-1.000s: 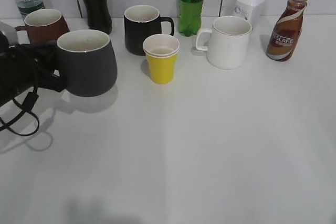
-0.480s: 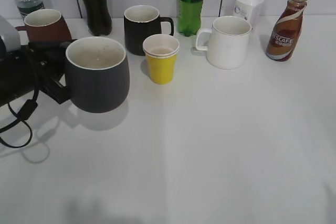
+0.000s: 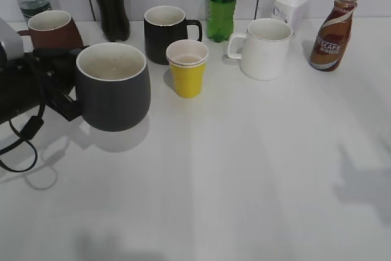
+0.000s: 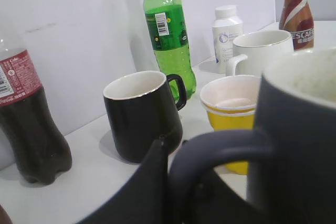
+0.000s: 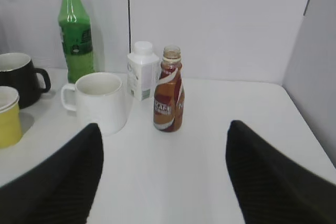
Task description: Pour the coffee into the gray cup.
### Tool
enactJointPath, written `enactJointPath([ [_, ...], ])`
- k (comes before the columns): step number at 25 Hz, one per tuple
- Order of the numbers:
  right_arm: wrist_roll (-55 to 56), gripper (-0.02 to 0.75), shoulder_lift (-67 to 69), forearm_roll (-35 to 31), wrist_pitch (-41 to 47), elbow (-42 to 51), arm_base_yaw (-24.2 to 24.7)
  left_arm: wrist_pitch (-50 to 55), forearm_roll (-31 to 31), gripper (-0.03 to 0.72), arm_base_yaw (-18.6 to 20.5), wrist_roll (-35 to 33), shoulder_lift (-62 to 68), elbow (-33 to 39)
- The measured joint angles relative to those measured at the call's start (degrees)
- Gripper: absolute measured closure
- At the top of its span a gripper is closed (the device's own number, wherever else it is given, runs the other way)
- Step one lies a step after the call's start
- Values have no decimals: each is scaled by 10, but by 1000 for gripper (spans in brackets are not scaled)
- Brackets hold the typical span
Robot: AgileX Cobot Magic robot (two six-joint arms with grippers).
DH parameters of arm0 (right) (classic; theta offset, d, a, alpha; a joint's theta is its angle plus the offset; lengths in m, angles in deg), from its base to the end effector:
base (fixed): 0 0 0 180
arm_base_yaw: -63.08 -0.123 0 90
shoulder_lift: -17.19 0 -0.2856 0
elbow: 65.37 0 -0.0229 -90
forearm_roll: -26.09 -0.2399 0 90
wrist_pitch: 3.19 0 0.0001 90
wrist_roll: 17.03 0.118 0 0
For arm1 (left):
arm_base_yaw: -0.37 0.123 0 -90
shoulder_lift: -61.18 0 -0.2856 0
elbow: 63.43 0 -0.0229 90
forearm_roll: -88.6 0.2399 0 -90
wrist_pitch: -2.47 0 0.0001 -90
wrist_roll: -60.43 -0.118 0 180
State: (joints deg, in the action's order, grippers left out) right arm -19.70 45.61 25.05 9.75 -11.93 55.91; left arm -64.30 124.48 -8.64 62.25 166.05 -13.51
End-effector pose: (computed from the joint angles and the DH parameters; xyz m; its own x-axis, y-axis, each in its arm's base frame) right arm 0.0998 0.0130 0.3056 -0.0792 -0.0391 -0.9961 -0.1312 0.9910 -0.0285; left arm 0.2819 -0.1090 0.1870 0.1165 0.1894 -0.9750 0.6546 0.7236 0.2188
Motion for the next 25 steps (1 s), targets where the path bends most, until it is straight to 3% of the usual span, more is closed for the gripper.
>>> enactJointPath([
  [25, 0, 167, 654, -5, -618, 4, 0, 0, 0, 646, 0, 2, 0, 1],
])
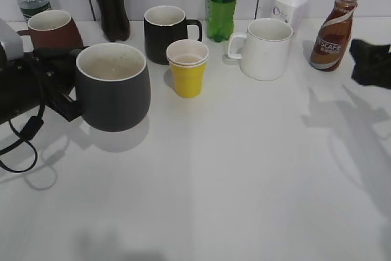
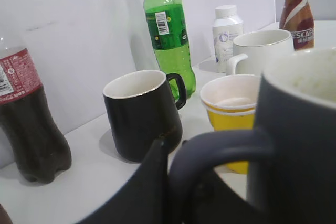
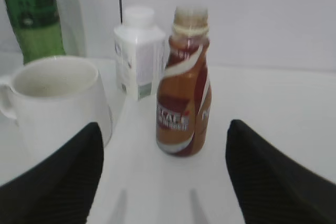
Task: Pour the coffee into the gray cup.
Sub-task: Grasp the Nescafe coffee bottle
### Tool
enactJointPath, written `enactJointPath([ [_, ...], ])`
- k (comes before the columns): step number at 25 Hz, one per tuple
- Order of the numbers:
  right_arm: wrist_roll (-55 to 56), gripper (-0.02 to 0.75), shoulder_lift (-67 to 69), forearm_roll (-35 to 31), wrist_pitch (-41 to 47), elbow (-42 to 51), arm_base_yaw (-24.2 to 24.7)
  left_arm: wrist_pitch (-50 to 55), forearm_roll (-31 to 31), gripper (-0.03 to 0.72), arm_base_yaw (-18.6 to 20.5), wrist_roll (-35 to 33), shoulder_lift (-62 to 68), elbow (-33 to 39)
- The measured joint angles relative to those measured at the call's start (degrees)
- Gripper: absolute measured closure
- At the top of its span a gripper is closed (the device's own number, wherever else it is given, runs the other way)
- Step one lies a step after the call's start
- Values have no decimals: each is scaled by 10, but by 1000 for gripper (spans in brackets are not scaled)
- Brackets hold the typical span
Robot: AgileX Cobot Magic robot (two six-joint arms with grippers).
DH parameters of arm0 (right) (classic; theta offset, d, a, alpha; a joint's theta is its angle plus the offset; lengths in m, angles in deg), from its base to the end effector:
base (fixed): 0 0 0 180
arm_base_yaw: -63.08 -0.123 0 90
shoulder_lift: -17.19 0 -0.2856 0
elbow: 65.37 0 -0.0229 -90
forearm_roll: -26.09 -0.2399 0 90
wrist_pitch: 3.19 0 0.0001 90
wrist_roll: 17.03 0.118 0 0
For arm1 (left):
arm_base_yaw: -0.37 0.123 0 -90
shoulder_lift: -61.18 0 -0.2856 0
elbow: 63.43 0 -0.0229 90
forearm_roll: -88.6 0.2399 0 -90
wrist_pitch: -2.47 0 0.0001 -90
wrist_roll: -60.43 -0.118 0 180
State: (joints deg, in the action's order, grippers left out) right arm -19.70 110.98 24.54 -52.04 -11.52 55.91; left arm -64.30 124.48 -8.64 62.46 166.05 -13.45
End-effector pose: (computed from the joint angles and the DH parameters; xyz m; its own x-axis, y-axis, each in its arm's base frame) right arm 0.2813 0.0330 0.1994 -0.1487 -0.0477 -0.9877 -0.1091 0.9935 -0.0316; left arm 0.2817 -0.1090 0.1867 0.1131 0.1869 -0.9758 0.6553 0.7242 0.2146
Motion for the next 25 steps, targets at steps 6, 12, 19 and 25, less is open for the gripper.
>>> enactJointPath([
  [6, 0, 146, 110, -36, -28, -29, 0, 0, 0, 646, 0, 0, 0, 0],
  [12, 0, 68, 188, -39, -33, -88, 0, 0, 0, 646, 0, 0, 0, 0],
  [19, 0, 64, 243, -47, -45, -160, 0, 0, -1, 646, 0, 0, 0, 0],
  [25, 0, 64, 281, -59, -47, -204, 0, 0, -2, 646, 0, 0, 0, 0],
])
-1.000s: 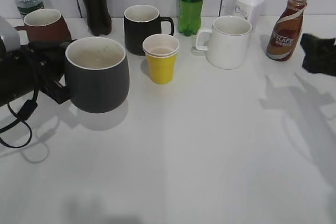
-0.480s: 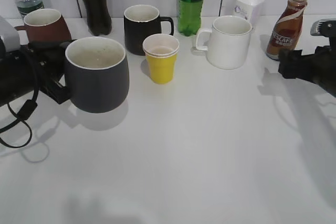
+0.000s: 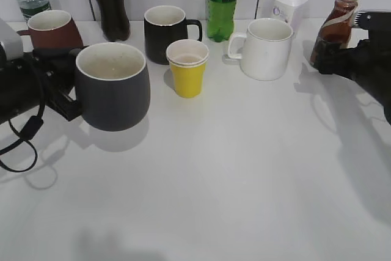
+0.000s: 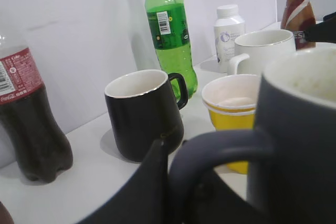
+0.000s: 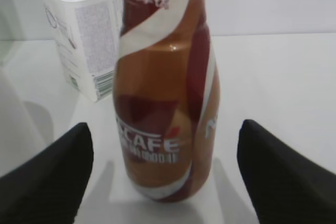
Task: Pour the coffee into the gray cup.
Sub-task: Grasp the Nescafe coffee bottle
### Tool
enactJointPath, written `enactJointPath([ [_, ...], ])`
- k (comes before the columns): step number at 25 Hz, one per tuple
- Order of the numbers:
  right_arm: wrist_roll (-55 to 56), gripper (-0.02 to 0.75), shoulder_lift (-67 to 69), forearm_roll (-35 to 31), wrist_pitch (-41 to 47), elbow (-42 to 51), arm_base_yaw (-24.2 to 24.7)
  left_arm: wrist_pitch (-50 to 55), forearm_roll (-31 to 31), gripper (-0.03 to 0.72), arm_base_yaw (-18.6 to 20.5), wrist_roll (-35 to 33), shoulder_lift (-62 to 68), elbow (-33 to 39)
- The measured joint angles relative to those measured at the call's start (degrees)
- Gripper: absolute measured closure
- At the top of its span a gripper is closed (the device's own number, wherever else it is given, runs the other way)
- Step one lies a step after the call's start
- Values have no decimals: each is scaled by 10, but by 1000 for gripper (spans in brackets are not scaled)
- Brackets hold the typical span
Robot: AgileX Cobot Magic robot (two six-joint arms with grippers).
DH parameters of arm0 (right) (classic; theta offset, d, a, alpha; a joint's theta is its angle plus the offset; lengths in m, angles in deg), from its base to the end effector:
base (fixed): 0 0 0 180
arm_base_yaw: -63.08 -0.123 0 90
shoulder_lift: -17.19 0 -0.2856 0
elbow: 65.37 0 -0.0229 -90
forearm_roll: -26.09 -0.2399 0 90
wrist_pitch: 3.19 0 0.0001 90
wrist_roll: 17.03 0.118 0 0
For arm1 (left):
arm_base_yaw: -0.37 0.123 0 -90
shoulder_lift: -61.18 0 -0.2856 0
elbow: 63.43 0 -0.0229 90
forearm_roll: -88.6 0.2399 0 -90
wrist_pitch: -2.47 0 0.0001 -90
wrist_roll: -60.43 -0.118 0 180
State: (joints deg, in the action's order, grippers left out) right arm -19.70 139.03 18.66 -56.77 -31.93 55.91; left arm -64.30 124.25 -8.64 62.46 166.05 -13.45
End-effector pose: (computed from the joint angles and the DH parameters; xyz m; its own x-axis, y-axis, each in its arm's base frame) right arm 0.3851 0.0361 0.1329 -0.2057 0.0049 -0.9786 -0.0168 0.9998 0.0085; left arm 0.2820 -0.1087 0.1868 0.1121 0.1857 -0.9762 0.6527 0.7270 0.2133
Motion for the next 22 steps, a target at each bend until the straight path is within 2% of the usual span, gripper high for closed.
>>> enactJointPath([
  [22, -1, 88, 129, -27, -19, -144, 0, 0, 0, 646, 0, 0, 0, 0],
])
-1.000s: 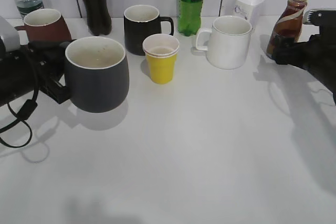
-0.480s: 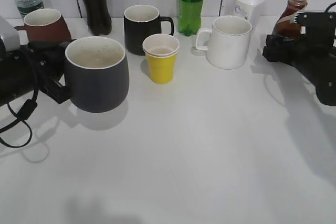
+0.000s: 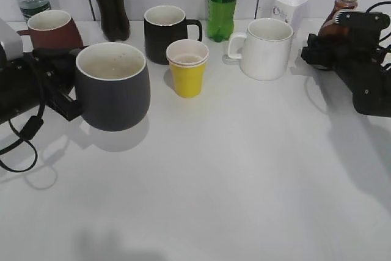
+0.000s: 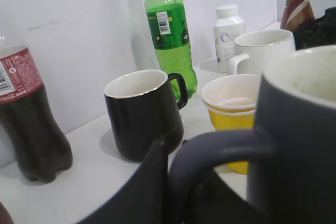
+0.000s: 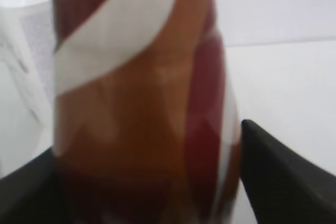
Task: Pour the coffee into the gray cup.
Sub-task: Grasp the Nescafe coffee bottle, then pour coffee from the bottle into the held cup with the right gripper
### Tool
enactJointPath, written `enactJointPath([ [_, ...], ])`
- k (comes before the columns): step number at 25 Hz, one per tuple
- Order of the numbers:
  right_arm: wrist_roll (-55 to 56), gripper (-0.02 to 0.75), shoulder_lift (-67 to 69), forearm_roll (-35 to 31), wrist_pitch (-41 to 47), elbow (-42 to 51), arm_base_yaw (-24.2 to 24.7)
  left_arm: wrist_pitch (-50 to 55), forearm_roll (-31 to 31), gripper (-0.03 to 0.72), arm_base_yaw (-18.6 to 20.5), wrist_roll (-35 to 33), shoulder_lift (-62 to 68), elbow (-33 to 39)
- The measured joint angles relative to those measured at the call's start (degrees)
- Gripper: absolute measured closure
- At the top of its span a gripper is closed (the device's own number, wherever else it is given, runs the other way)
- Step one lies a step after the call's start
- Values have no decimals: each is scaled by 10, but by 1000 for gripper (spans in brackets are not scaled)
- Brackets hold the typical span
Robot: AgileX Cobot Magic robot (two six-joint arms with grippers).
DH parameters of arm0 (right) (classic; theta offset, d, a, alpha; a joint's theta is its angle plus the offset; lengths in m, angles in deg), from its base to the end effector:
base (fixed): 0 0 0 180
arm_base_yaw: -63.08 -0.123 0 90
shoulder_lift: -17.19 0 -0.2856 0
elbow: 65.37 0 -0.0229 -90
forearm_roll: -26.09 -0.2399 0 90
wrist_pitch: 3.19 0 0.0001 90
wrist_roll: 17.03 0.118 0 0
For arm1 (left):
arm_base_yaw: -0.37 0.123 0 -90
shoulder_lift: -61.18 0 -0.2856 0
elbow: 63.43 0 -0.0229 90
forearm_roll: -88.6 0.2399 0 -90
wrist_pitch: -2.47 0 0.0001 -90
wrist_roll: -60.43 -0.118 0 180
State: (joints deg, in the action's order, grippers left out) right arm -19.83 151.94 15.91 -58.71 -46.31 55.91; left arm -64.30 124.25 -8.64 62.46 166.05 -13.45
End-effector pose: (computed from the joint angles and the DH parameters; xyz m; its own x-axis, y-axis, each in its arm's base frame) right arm 0.4416 0.0382 0.1029 -0.1491 0.0335 -0.9883 0.0273 0.9992 0.0298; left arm 0.2820 -0.1087 0.1868 0.1121 0.1857 -0.9762 0.6527 0.7270 0.2133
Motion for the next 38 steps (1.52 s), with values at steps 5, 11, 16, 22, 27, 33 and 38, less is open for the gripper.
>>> enactJointPath([
  [5, -1, 112, 18, 0, -8, -20, 0, 0, 0, 646, 0, 0, 0, 0],
  [11, -13, 207, 18, 0, -13, -21, 0, 0, 0, 646, 0, 0, 0, 0],
  [16, -31, 207, 18, 0, -14, -21, 0, 0, 0, 646, 0, 0, 0, 0],
  [22, -35, 207, -3, 0, -8, -13, 0, 0, 0, 646, 0, 0, 0, 0],
  [27, -36, 209, -68, 3, -9, 9, 0, 0, 0, 646, 0, 0, 0, 0],
  [33, -37, 209, -143, 49, 20, 47, 0, 0, 0, 646, 0, 0, 0, 0],
  [38, -37, 209, -199, 77, 62, 77, -17, 0, 0, 646, 0, 0, 0, 0],
])
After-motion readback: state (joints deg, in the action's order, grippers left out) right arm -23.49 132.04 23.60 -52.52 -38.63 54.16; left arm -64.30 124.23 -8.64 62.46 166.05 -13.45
